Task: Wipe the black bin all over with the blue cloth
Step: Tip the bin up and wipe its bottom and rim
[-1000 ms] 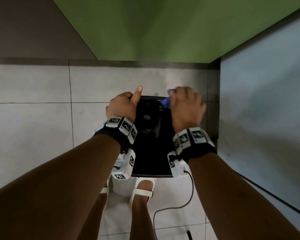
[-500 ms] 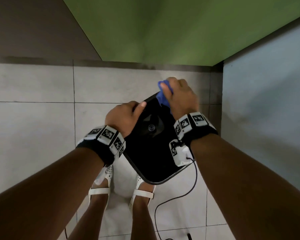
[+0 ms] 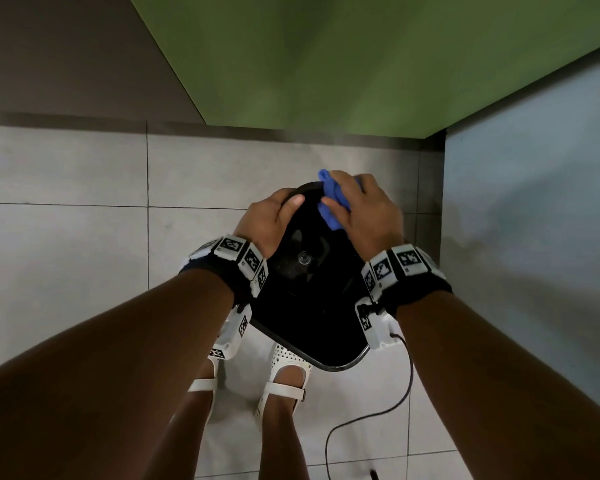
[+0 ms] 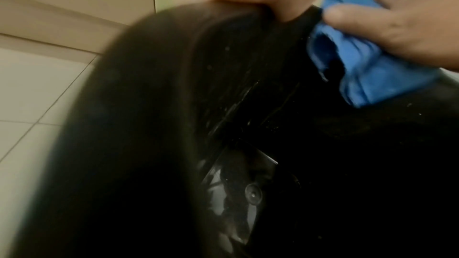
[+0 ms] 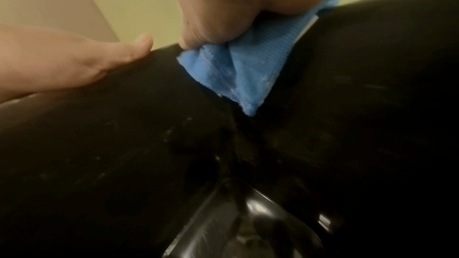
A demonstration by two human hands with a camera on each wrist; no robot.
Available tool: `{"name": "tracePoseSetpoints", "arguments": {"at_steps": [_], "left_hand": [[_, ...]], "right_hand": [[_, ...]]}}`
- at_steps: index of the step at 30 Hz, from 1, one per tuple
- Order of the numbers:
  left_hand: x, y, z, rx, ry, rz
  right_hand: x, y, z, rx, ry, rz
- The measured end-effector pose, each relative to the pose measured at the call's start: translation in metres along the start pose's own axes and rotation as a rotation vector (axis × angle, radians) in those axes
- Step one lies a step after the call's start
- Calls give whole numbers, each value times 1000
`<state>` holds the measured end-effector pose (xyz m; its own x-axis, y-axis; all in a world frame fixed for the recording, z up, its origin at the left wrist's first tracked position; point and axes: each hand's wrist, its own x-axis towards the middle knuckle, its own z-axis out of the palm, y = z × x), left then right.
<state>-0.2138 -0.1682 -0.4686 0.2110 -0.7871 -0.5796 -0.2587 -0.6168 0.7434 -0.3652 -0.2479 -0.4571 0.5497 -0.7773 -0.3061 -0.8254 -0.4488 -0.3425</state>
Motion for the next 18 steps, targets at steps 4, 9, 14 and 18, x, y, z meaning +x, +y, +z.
{"name": "tracePoseSetpoints", "arguments": {"at_steps": [4, 9, 14, 18], "left_hand": [[1, 0, 1, 31, 24, -11], [2, -2, 3, 19, 24, -10], [4, -4, -1, 35, 32, -1], [2, -1, 4, 68, 15, 9]], "right_hand": [[-24, 22, -4, 31, -29, 120], [-54, 41, -9, 134, -26, 244], [-43, 33, -7, 14, 1, 191], [-20, 17, -6, -66, -40, 54]]}}
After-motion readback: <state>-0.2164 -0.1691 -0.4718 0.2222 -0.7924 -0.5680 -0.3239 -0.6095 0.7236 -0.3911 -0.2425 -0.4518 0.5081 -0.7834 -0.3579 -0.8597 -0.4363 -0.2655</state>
